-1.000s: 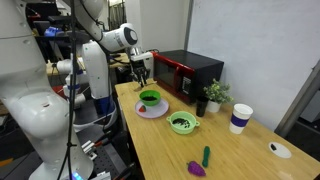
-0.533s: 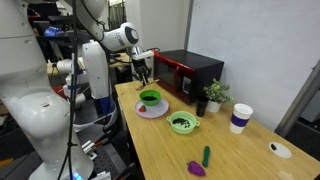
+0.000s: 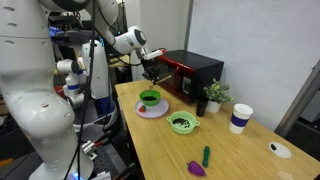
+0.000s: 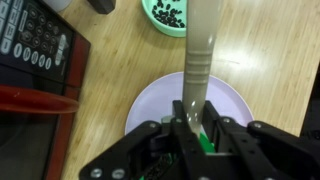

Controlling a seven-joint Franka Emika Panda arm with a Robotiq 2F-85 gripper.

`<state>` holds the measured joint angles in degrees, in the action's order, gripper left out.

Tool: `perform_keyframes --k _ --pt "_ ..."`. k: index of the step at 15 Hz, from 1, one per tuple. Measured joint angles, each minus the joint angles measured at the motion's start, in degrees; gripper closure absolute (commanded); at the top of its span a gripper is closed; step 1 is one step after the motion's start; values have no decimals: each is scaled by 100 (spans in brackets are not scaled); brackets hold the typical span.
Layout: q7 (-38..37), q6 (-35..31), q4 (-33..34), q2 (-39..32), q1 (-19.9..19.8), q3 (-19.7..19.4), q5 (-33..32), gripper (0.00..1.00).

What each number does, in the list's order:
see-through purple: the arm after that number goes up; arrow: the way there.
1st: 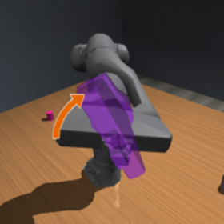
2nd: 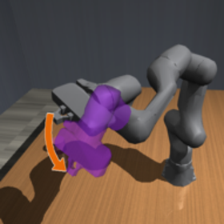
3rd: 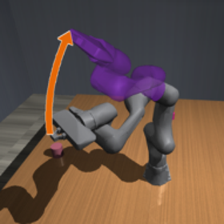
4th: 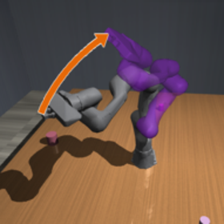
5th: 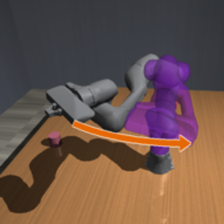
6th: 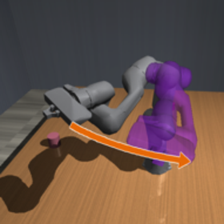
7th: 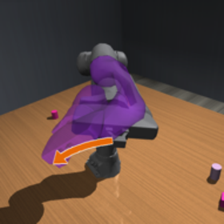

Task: Use the big spoon to mix the contents of the green bowl on the plate then put it back on the table

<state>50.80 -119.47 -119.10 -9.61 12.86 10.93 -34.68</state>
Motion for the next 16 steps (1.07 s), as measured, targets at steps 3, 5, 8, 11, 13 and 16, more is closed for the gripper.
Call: perform_keyframes --k 3,5,8,11,13,16 --pt "69 7 358 -196 67 74 -418 94" --pt "165 15 588 -238 147 137 -699 94" --pt "360 22 844 -251 247 236 -1016 94" --pt "561 23 963 -249 321 315 -1217 94" --pt "687 23 985 -246 353 353 -1364 94" --pt "857 26 985 -244 383 392 -1550 94"
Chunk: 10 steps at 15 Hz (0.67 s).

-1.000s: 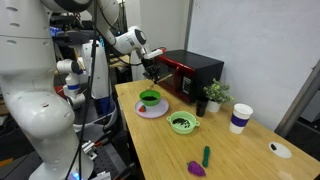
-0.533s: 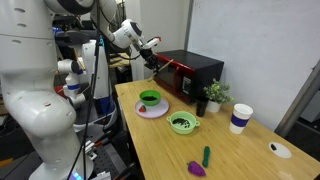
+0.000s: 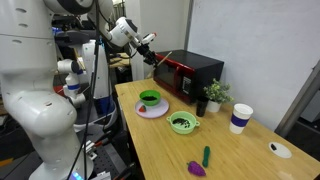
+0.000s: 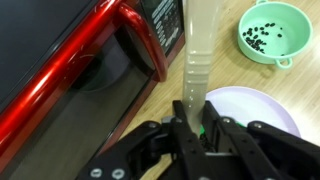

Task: Use the big spoon to mix the contents of the green bowl on the plate then put it back on the table

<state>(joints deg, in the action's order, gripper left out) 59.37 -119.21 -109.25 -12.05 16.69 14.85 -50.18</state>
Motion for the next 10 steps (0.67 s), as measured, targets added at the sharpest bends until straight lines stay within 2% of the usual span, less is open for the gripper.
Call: perform_keyframes --k 10 --pt "122 7 -453 42 69 122 -131 94"
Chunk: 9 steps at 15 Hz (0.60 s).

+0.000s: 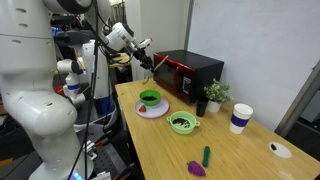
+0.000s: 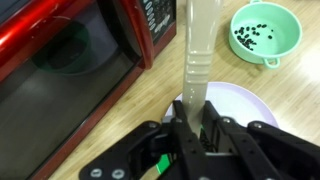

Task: Use the big spoon to mix the contents of the green bowl on the plate then put it back on the table

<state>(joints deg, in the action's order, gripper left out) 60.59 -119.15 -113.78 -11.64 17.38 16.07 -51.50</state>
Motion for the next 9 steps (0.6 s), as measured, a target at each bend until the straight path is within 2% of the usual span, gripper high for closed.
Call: perform_keyframes --k 5,9 --pt "-37 19 -421 94 -78 -104 -22 94" --pt "-322 23 -630 104 -115 -161 -308 94"
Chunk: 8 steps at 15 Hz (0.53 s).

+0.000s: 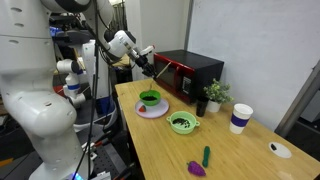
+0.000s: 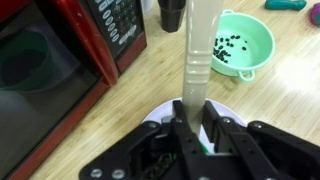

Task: Use the big spoon to mix the contents of the green bowl on the plate then put it back on the table

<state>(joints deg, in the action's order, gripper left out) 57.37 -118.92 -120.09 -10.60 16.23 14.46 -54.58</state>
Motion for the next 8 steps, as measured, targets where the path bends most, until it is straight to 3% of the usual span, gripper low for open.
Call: perform_keyframes --k 8 --pt "-420 4 -253 -4 25 34 -476 94"
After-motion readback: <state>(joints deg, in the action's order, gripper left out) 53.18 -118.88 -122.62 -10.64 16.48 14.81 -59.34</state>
